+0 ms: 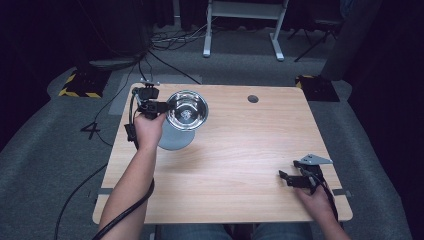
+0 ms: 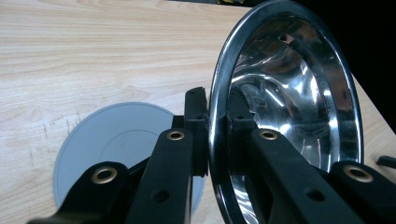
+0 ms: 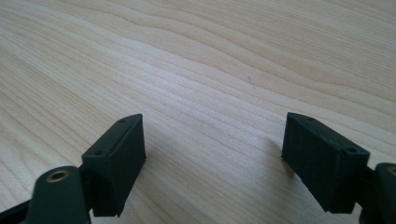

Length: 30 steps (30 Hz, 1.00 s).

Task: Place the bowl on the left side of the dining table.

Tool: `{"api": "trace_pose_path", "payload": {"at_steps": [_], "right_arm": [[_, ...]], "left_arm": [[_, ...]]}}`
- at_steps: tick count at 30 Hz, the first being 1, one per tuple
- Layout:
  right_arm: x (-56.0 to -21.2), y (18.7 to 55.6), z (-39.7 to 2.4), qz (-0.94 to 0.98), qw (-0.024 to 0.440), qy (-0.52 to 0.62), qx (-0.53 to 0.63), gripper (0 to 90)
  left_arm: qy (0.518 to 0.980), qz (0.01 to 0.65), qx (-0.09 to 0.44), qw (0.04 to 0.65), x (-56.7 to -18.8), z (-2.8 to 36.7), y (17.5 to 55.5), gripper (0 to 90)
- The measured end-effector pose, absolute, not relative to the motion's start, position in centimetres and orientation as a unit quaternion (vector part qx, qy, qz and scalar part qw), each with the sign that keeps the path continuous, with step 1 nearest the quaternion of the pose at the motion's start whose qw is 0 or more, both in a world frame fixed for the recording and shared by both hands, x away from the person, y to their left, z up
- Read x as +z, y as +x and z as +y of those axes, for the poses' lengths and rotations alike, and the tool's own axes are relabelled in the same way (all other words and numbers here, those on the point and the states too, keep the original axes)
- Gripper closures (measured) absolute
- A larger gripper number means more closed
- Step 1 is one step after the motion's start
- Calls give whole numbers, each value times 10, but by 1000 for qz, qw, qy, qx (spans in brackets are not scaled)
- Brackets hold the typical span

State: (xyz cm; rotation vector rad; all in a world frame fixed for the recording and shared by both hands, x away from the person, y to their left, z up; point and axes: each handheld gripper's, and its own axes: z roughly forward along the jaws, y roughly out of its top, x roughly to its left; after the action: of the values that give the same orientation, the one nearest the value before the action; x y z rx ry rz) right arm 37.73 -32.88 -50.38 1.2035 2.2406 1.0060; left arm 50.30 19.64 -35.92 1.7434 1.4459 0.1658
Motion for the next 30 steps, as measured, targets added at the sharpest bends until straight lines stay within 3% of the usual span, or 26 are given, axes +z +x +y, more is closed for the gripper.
{"api": "trace_pose_path", "payload": {"at_steps": [8, 18, 30], "right_arm": [[-504, 377, -329, 802, 202, 431, 360, 217], [-504, 377, -329, 802, 202, 431, 360, 217], [-503, 378, -329, 804, 203, 430, 357, 217]], "left_arm": [[683, 598, 58, 416, -368, 210, 515, 832], [629, 646, 20, 432, -401, 238, 522, 832], [634, 664, 4, 395, -427, 243, 530, 832]]}}
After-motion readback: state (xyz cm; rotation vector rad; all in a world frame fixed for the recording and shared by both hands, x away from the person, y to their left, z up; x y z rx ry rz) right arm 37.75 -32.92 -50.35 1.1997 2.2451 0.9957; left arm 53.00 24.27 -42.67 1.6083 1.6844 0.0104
